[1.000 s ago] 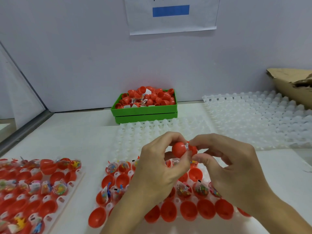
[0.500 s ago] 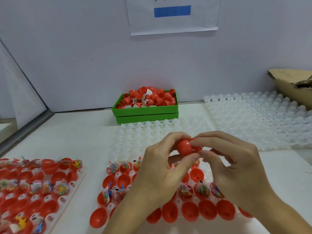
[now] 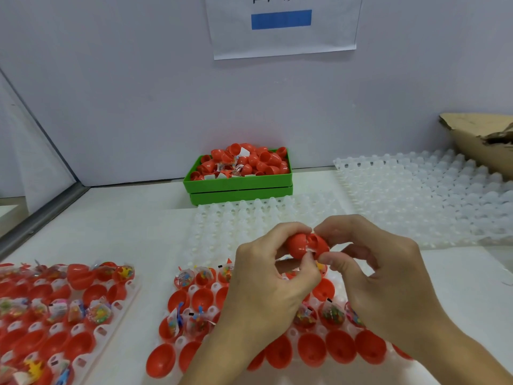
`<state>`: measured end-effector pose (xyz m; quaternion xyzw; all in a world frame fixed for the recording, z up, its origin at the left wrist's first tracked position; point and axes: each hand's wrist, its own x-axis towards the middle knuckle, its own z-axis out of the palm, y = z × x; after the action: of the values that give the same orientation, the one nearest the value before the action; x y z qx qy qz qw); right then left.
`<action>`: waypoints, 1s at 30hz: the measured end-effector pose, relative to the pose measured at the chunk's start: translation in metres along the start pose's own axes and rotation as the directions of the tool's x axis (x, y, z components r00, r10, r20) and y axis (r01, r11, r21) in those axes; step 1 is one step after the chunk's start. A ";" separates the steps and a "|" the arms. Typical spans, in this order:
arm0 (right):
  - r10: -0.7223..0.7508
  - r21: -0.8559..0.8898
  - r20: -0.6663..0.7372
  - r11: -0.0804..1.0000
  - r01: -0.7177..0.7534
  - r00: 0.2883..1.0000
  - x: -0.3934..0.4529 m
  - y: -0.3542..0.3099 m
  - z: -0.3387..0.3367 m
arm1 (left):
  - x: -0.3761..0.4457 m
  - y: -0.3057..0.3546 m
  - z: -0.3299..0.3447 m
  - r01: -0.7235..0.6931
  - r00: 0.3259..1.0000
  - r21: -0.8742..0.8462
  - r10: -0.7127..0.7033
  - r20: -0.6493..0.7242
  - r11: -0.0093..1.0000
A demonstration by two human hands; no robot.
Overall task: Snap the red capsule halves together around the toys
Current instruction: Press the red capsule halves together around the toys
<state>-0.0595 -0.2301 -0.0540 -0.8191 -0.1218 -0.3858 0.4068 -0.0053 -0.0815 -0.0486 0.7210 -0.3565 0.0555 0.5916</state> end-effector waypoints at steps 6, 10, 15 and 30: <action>0.006 -0.014 -0.012 1.000 -0.006 1.000 -0.001 0.000 -0.002 | -0.001 0.001 -0.001 0.056 0.998 -0.067 -0.055 0.012 0.996; -0.011 -0.045 -0.044 0.999 0.009 0.999 0.003 -0.001 -0.006 | 0.001 0.002 -0.007 0.147 0.987 -0.169 -0.134 0.088 0.975; 0.014 -0.016 -0.027 1.000 -0.014 1.000 0.001 0.001 -0.005 | 0.003 0.003 -0.006 0.161 0.987 -0.195 -0.155 0.044 0.967; 0.176 0.244 0.001 0.954 -0.171 0.984 0.003 -0.001 -0.005 | 0.004 0.010 -0.010 0.170 0.986 -0.273 -0.164 0.044 0.947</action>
<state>-0.0603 -0.2334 -0.0494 -0.7664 -0.0914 -0.3393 0.5377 -0.0046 -0.0752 -0.0357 0.6597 -0.3048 -0.0524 0.6850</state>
